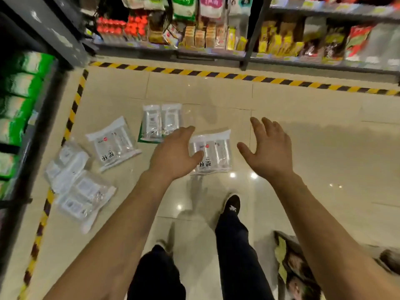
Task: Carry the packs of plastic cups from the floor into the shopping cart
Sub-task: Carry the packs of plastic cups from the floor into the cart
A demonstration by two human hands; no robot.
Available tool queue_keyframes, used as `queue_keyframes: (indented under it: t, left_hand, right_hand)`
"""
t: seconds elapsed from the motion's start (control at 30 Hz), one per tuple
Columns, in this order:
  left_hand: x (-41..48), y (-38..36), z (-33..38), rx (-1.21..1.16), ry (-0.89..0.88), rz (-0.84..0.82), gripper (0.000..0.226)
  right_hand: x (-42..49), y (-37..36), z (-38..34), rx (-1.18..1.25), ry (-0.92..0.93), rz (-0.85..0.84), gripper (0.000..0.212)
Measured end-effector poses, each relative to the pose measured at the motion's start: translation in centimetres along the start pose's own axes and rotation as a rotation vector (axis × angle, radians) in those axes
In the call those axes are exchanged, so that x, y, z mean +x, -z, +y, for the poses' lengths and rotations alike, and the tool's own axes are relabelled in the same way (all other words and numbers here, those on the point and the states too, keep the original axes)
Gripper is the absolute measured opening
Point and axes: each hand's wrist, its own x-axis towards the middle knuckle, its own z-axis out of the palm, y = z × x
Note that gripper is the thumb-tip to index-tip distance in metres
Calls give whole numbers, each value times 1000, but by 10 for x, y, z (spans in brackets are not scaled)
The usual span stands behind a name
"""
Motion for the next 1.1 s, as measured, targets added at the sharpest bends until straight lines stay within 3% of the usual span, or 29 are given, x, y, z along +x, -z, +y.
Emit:
queue_keyframes:
  t: [0.43, 0.6, 0.77, 0.93, 1.1]
  left_hand:
    - [226, -251, -147, -69, 229, -60, 70]
    - [289, -355, -224, -31, 273, -134, 70]
    - [333, -440, -276, -87, 348, -165, 77]
    - [346, -491, -282, -241, 392, -118, 91]
    - [349, -459, -256, -268, 379, -42, 91]
  right_hand:
    - [139, -323, 86, -18, -87, -253, 74]
    - [180, -454, 128, 34, -121, -247, 83]
    - [202, -557, 153, 28, -184, -268, 75]
    - [202, -602, 156, 284, -265, -334, 79]
    - [203, -552, 145, 436, -300, -276, 82]
